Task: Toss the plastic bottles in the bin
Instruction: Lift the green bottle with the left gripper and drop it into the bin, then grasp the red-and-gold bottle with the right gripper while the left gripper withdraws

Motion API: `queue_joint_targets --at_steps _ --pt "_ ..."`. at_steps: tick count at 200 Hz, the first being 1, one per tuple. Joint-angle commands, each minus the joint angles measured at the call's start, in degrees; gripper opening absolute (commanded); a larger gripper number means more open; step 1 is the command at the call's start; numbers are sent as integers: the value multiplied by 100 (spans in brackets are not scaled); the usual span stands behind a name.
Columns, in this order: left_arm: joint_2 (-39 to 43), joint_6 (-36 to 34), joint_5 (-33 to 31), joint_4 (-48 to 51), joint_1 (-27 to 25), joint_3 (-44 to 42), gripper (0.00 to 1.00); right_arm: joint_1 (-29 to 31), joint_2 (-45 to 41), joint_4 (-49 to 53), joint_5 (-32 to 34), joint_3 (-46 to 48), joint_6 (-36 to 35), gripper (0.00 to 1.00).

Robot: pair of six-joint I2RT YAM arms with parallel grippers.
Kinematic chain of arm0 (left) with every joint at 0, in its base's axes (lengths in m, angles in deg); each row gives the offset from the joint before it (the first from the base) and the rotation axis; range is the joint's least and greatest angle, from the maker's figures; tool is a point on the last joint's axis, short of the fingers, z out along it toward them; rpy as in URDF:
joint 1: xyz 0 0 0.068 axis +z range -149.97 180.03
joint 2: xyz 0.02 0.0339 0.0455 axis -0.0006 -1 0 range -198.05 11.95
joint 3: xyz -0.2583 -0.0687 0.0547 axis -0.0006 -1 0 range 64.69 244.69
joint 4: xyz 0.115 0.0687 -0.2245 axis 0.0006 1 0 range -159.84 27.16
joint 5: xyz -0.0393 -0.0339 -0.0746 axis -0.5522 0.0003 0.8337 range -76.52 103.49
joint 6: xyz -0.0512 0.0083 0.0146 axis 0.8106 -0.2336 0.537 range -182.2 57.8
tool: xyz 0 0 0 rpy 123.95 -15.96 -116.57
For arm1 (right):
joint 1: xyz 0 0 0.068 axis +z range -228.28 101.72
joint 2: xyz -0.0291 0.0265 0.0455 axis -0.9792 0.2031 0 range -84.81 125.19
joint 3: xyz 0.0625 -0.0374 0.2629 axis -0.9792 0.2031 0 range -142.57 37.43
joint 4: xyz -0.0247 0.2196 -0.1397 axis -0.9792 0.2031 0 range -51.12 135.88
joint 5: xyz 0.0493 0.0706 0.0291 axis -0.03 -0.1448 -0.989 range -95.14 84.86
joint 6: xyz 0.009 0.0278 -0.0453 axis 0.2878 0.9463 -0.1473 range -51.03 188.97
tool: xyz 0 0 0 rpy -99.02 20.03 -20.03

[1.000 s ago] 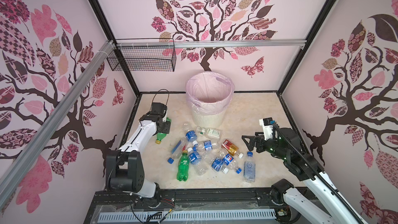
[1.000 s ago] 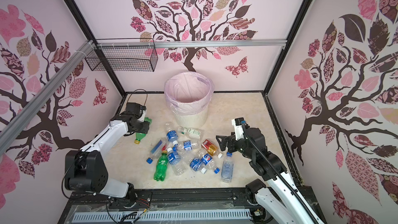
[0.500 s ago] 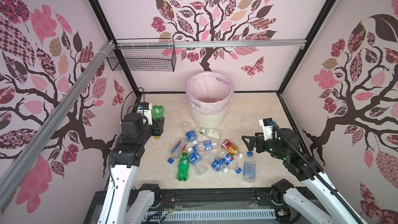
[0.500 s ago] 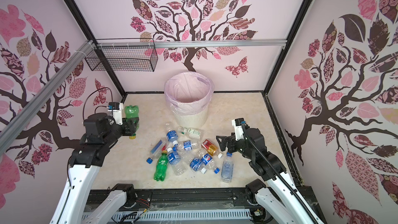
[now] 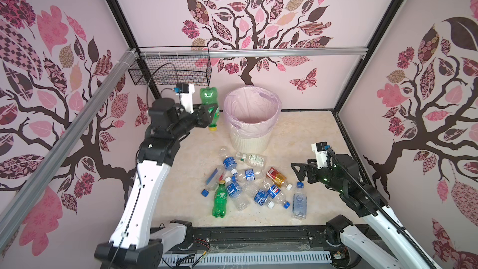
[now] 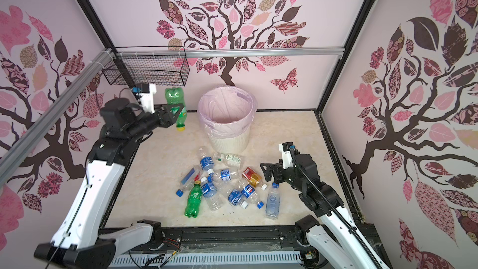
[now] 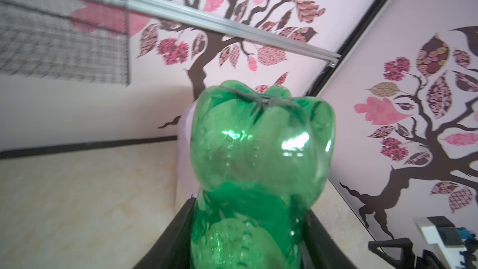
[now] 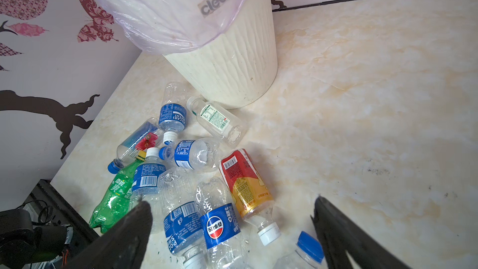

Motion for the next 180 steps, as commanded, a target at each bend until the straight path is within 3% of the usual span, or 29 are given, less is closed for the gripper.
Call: queue_joint_targets --at_steps 1,12,25,36,69,126,149,180 --pt "-1162 -13 322 -7 -332 1355 62 -17 -87 35 107 -177 28 100" --pt "-1894 -78 329 543 -420 2267 74 -15 -87 17 81 -168 82 100" --pt "-2474 -181 326 1175 -443 2976 76 -11 -100 34 40 -185 113 100" --pt "-2538 -225 279 1365 -434 3056 78 -11 -120 77 24 -203 116 100" --pt "-1435 -195 70 691 -318 1588 91 -15 -141 162 86 -178 7 100" --pt "370 -330 151 977 695 -265 91 -10 134 178 -52 -173 -5 100" --pt "892 -727 -188 1451 786 -836 91 -11 295 417 -26 -244 -75 99" --pt "1580 -752 -549 1625 785 -1852 91 -14 505 593 -193 -291 21 98"
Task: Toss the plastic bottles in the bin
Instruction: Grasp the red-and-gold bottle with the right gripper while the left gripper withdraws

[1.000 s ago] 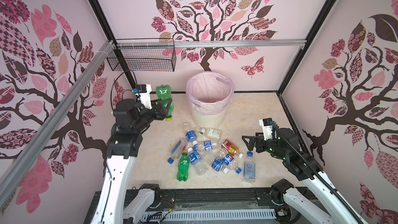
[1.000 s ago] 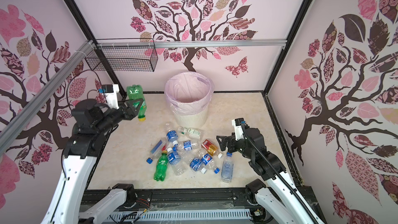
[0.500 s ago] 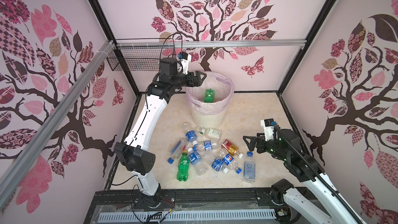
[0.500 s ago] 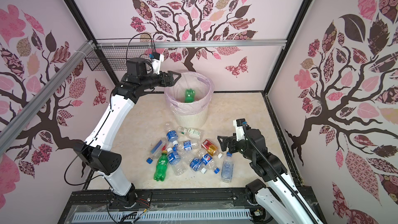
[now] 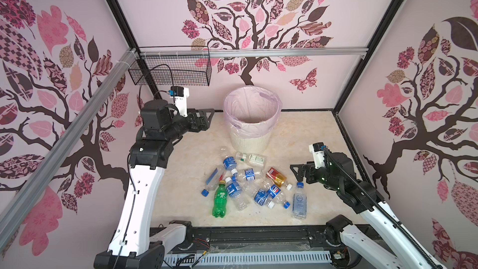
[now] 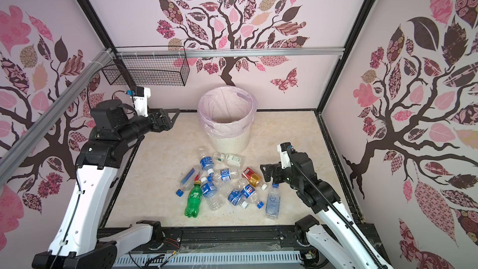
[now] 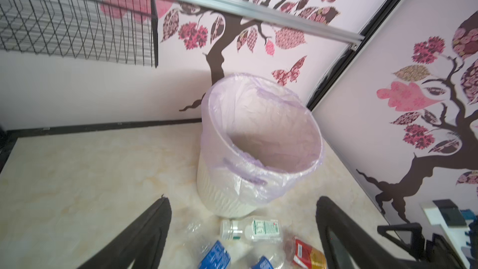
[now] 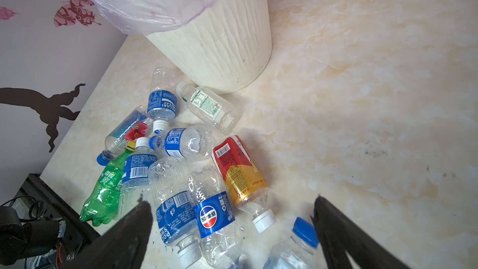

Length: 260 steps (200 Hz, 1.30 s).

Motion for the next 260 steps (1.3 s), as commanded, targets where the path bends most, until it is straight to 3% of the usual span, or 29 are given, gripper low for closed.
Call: queue_joint_targets --at_steps 1,38,126,205,260 --pt "310 -195 -366 388 16 -776 91 -12 132 323 -160 -287 3 98" --pt "1102 -115 -574 362 16 -1890 91 -10 584 488 -497 -192 101 94" --pt "2063 -56 -704 187 16 -3361 91 11 1811 -54 -724 -20 235 88" --pt "2190 21 -571 -52 16 -3768 91 127 2843 -437 -619 -100 112 85" --pt "2259 169 -541 -90 19 -3876 91 805 3780 -544 26 -459 -55 85"
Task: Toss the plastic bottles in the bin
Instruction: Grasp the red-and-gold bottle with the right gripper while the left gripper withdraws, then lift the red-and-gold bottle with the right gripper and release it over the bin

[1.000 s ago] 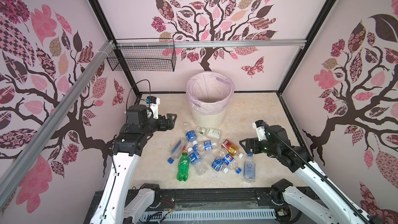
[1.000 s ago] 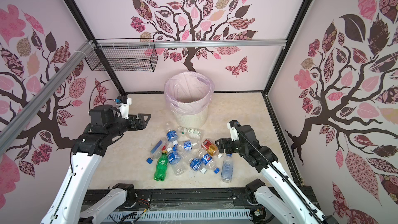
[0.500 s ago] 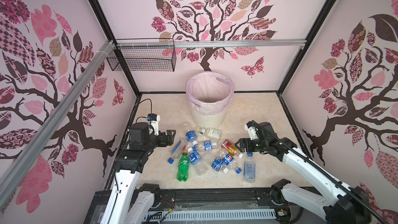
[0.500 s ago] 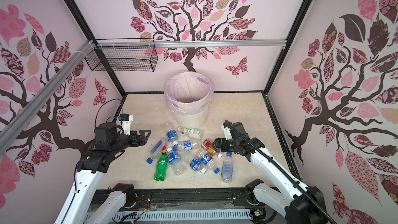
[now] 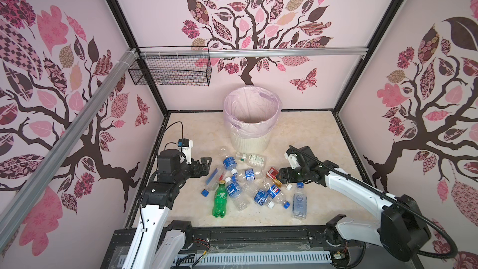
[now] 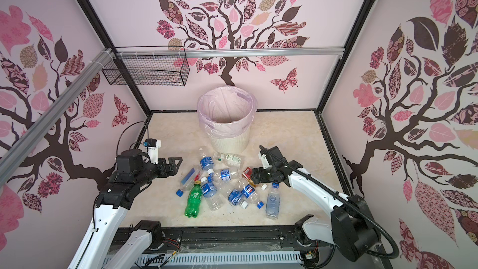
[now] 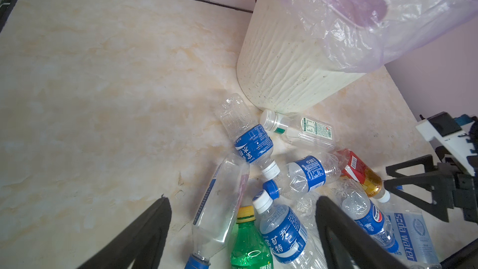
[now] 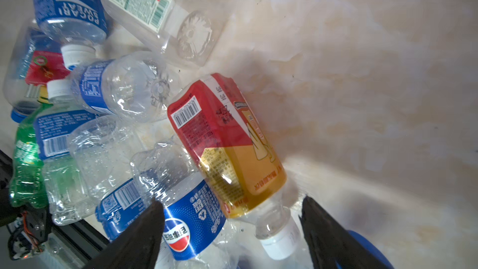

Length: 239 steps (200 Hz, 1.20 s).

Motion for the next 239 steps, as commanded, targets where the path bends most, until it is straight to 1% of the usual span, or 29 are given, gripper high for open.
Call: queue_joint_targets --at_steps 1,37,90,123,139,166,193,216,239 --pt "86 98 59 -115 13 -173 91 168 438 28 352 -404 -163 85" --pt "200 121 77 -80 11 -235 91 195 880 -109 529 -517 -292 84" --pt "300 143 95 -53 11 -275 91 213 1463 -296 691 -641 -341 79" --pt "311 205 145 -51 11 -253 91 213 1669 -363 986 -776 -338 69" --pt "326 256 156 -32 11 -259 91 213 1626 -404 1139 -801 -319 63" --pt "372 335 190 -35 14 -319 91 213 1316 -565 1392 -682 -267 57" --pt "361 370 224 -41 11 -321 91 196 802 -621 1715 -539 -112 56" --pt "334 422 242 -71 12 -358 91 195 40 -582 1796 -474 -21 54" --pt "301 471 278 -87 17 -407 91 195 -1076 -461 1886 -521 -18 54"
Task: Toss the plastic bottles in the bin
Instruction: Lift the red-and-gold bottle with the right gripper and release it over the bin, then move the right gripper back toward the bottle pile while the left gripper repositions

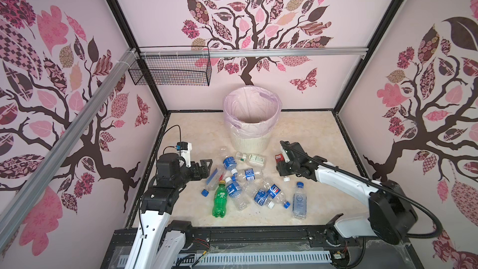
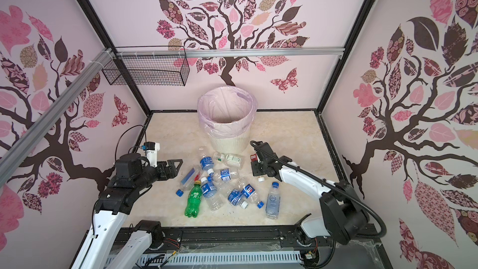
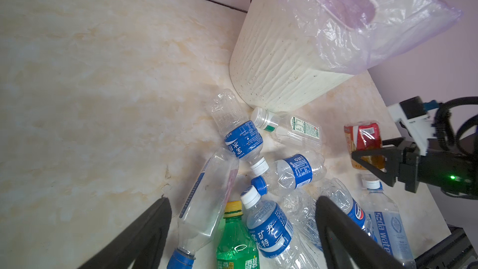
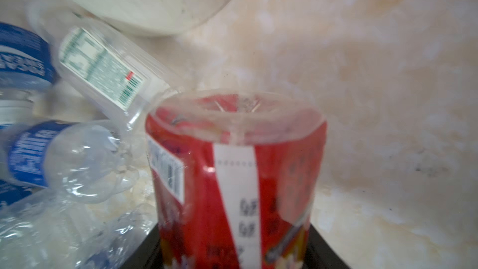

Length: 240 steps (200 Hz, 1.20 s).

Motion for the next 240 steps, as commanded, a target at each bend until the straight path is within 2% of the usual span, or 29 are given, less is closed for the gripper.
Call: queue_joint_targets --at_steps 1,42,72,98,130,139,154,164,174,184,204,240 --pt "-11 87 91 -70 14 -165 91 7 -1124 129 290 -91 89 54" --pt "-20 108 91 -98 9 -215 91 4 -3084 -221 373 -181 -67 54" --pt "-67 137 113 -158 3 -240 90 7 -3033 -247 5 -929 -304 54" --pt "-22 127 83 -126 3 -242 91 7 -2124 -503 -342 -1966 -489 54" --pt "107 157 22 -114 -31 -264 91 7 -141 -759 -580 -3658 -527 52" --pt "145 186 -17 -129 -52 -281 91 2 603 -727 -663 -4249 -524 58" --pt "157 238 -16 -165 -68 -300 91 5 1913 84 -824 -5736 -529 76" --pt "133 223 -14 -137 -76 -276 91 7 2608 817 -838 -6700 -539 80" --pt "129 206 -31 -59 -84 -238 91 7 2952 1332 -804 -7269 -528 82" --pt "147 200 -32 -21 -85 -223 91 7 2933 1277 -824 -7214 -541 85" --pt "168 194 -75 -11 -85 -195 91 7 2272 478 -761 -6124 -589 93" --pt "-119 70 -141 145 -77 -14 91 -2 1358 306 -556 -5201 -712 95"
